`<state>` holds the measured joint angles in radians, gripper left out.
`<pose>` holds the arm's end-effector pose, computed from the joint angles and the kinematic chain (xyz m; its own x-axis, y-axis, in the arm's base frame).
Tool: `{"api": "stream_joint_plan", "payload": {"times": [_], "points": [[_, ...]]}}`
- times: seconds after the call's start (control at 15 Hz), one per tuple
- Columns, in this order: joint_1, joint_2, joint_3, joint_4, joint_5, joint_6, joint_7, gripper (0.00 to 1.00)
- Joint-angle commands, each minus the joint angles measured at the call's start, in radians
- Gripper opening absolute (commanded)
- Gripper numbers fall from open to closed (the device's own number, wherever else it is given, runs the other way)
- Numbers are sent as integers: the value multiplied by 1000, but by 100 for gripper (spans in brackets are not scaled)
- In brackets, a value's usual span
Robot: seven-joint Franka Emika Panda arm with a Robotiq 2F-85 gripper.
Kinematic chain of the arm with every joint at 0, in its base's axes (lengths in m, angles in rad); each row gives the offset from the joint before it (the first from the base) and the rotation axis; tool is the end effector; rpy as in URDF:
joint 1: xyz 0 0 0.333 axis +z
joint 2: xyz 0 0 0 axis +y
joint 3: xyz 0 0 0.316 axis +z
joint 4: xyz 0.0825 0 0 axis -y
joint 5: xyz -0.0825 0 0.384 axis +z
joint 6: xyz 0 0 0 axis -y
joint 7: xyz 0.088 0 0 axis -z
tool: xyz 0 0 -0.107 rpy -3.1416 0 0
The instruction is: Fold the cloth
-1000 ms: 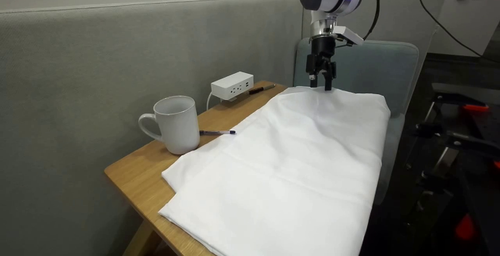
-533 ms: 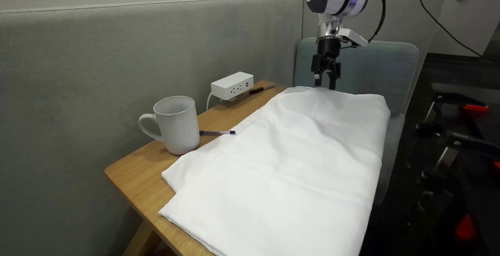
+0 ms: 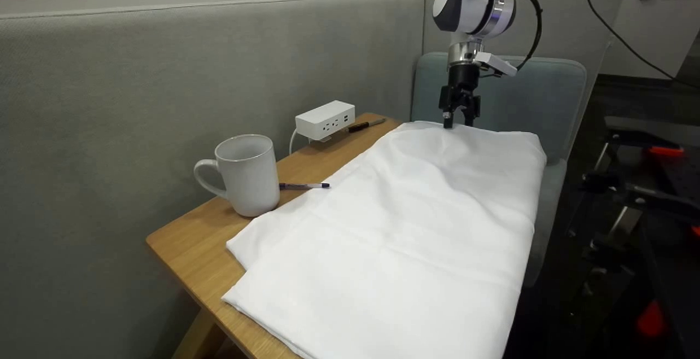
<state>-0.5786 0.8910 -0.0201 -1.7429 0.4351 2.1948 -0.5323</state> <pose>0.4985 -0.3222 0.0392 0.9045 -0.3139 -0.2889 -0.4108 -0.8234 -0.3915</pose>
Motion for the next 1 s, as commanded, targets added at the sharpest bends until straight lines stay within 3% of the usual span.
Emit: {"api": "stream_joint_plan", "payload": {"times": [0.0, 0.2, 0.33, 0.93], "points": [[-37, 52, 18, 57, -4, -11, -16, 100], [-63, 85, 43, 85, 5, -18, -21, 100], [-79, 93, 61, 96, 8, -31, -33, 74], [-79, 26, 79, 48, -1, -25, -50, 6]]}}
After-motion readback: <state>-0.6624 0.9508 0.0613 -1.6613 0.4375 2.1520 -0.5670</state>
